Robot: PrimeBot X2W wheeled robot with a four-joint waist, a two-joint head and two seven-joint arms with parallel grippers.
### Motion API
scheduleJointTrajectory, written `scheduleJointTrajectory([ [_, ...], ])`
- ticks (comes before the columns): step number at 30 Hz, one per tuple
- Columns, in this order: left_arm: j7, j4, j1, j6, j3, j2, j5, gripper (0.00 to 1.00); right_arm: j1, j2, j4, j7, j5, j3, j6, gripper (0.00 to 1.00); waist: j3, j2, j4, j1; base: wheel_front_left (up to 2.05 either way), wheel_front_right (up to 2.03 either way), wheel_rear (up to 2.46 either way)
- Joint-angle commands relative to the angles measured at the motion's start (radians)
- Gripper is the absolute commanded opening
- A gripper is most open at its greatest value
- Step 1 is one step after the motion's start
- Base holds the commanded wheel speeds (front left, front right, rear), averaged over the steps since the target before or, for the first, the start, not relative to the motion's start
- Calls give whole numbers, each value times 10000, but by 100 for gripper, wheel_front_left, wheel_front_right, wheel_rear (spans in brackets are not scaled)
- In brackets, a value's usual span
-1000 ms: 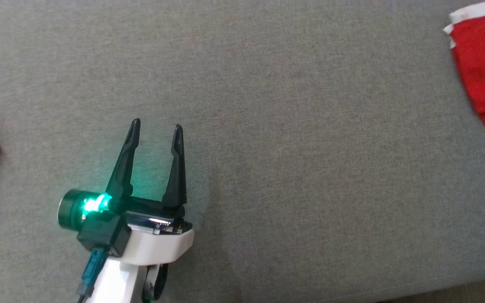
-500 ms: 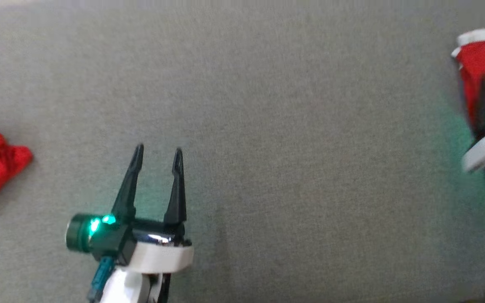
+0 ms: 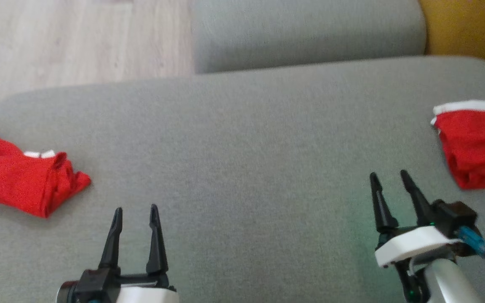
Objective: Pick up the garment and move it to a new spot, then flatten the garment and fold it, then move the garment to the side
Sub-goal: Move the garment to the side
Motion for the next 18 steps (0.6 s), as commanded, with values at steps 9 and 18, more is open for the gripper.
scheduleJointTrajectory([
  [9, -51, -422, 293, -349, 720, -24, 490, 100, 1683, 317, -2563, -135, -351, -338, -9, 100, -1407, -1, 414, 4, 0, 0, 0],
  [18, -51, -100, 661, -500, 1049, -18, 1111, 100, 2606, 469, -2982, -136, -910, -620, -9, 100, -1621, -1, 254, 4, 0, 0, 0],
])
